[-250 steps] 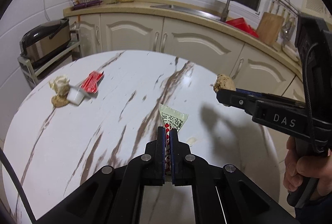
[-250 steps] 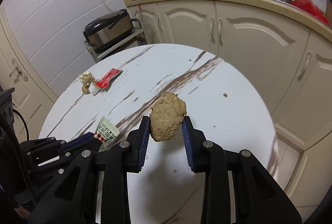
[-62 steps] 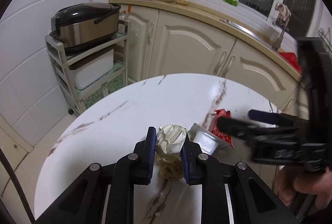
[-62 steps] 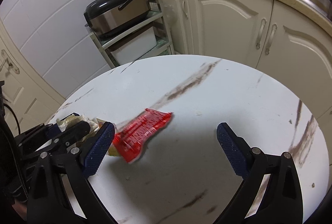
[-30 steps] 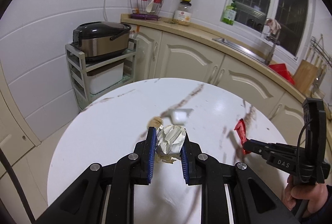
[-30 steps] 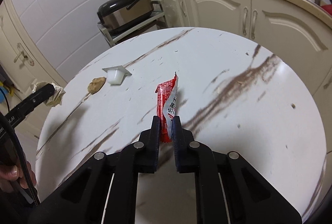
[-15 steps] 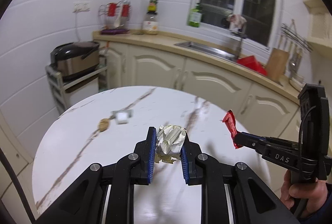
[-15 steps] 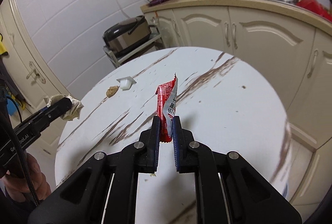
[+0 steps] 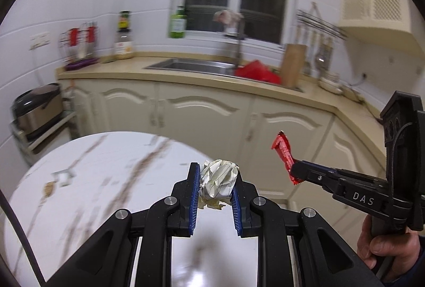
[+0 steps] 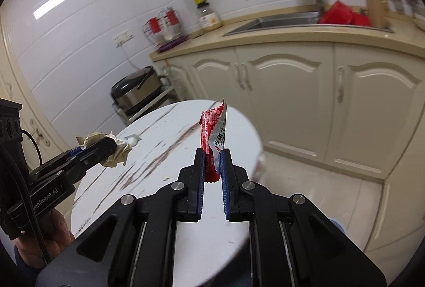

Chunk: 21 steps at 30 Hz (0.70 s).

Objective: Collect trash
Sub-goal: 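Lift the crumpled paper and red wrapper and carry both over the blue bin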

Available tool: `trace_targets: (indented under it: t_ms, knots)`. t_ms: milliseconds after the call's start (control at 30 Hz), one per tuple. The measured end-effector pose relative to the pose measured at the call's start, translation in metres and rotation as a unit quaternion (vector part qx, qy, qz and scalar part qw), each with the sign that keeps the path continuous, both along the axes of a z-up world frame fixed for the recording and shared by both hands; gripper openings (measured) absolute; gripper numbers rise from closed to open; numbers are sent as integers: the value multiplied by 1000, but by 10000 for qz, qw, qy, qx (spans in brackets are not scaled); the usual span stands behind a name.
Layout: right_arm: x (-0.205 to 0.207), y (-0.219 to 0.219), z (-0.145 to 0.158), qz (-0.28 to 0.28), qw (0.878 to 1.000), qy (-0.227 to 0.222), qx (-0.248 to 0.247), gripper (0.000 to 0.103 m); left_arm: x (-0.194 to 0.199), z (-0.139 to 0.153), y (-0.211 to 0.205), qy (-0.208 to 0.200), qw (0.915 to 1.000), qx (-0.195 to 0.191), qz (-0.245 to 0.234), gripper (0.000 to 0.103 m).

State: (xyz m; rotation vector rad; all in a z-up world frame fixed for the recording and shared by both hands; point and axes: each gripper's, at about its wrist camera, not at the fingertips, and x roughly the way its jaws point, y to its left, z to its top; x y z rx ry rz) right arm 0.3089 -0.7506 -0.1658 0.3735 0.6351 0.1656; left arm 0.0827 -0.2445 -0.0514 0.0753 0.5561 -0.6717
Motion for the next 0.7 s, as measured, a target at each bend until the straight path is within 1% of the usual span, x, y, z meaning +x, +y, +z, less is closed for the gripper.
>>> trace_targets:
  t_ms: [100, 233, 400, 433, 567, 633, 700]
  knots:
    - [-20, -32, -1, -324, 9995, 3, 23, 11, 0, -8, -36, 98, 9994, 9, -338, 18]
    - [-40, -72, -10, -730, 9972, 126, 62, 11, 15, -21, -77, 286, 9969, 63, -728, 18]
    - [-58, -116, -36, -1135, 9926, 393, 180, 11, 34, -48, -128, 594, 9914, 255, -1142, 18]
    - [-60, -122, -41, -1178, 9918, 445, 205, 5, 42, -51, -137, 642, 9904, 297, -1186, 18]
    - [-63, -150, -78, -1387, 9865, 802, 325, 4, 64, -83, -180, 949, 9839, 602, -1392, 18]
    - [-58, -163, -108, -1426, 9826, 1135, 355, 4, 76, -109, -202, 1179, 9783, 841, -1482, 18]
    - [-48, -175, -150, -1447, 9759, 1561, 479, 4, 86, -131, -219, 1430, 9719, 1030, -1563, 18]
